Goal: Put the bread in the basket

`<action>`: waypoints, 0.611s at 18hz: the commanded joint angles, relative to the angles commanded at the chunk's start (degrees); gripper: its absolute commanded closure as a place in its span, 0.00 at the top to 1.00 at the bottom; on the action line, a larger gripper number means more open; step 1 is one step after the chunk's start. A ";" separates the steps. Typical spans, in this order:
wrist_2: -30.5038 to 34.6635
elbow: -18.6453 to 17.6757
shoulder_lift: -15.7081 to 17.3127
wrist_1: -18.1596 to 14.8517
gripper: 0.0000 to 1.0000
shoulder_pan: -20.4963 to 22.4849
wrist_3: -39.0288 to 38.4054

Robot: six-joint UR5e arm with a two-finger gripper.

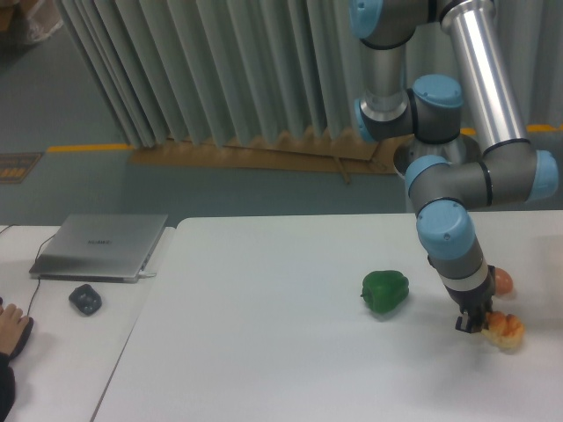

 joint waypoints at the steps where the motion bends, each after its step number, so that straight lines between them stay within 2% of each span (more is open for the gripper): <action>1: -1.22 0.00 0.88 -0.09 0.24 0.79 0.00; 5: -11.06 -0.52 7.29 -0.70 0.24 6.23 -1.14; 11: -16.60 -0.79 14.06 -2.55 0.25 14.40 -5.80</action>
